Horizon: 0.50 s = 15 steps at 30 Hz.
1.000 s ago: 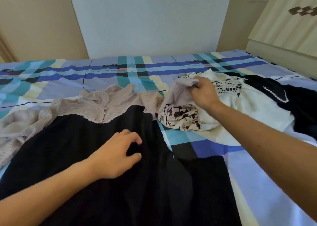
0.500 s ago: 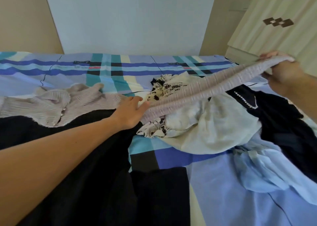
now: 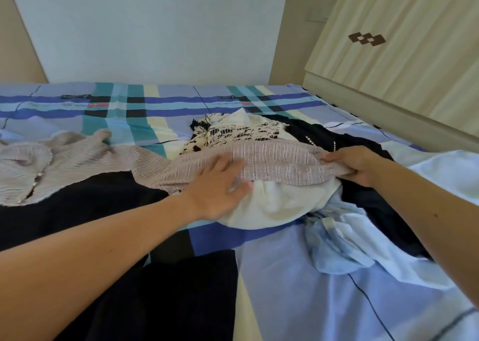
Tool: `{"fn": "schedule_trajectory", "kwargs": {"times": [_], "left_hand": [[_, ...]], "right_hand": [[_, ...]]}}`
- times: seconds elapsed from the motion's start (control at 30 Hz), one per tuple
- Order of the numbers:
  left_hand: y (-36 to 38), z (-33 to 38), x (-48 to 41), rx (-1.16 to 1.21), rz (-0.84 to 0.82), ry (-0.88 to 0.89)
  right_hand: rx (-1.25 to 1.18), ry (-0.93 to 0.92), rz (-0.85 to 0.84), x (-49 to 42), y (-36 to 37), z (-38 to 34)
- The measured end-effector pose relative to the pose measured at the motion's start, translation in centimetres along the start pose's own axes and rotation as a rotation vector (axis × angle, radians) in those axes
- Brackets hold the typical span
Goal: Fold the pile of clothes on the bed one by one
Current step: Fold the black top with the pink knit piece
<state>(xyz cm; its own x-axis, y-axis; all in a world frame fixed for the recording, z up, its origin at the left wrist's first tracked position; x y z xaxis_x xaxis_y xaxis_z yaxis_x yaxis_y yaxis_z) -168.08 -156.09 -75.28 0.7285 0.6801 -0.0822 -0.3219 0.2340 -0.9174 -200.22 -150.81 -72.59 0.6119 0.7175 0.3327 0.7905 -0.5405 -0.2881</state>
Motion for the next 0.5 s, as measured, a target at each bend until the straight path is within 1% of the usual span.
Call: {"fn": "schedule_trajectory", "kwargs": {"times": [0.03,0.1,0.17,0.23,0.3,0.37,0.43,0.5], "left_hand": [[0.9,0.8,0.0,-0.008,-0.078,0.014],[2.6,1.6,0.5,-0.069,-0.204,0.031],[3.8,1.7,1.4,-0.111,-0.275,0.035],[3.5,2.0,2.1,-0.042,-0.288,0.030],[1.5,2.8,2.4,0.218,-0.196,0.026],[-1.2,3.6,2.5,0.526,-0.044,0.005],[-3.8,3.5,2.6,0.739,0.065,-0.053],[-6.3,2.6,2.9,1.016,0.151,-0.126]], "right_hand": [[0.015,-0.003,0.025,0.1,-0.4,-0.2],[-0.037,-0.064,0.110,0.0,-2.0,-0.9],[-0.029,-0.104,0.211,-0.1,-3.6,-0.9],[-0.008,-0.100,0.269,0.4,-4.2,-0.6],[-0.047,-0.122,0.219,2.1,-2.4,-2.1],[-0.113,-0.208,0.120,4.1,0.7,-4.9],[-0.176,-0.295,0.001,6.6,4.6,-8.2],[-0.217,-0.391,-0.183,10.2,10.0,-11.4]]}}
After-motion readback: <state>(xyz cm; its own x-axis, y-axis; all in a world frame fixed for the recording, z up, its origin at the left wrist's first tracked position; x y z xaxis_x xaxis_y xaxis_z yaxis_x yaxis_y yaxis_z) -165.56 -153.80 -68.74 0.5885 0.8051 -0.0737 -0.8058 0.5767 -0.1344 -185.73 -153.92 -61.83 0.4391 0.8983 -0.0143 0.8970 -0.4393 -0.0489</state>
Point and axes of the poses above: each hand's wrist, its own x-axis away from the middle knuckle, its own y-axis out of the palm, z = x × y, the point moved 7 cm from there along -x, towards the middle knuckle, and after that the axes turned 2 degrees about y, right-handed, at the moved point
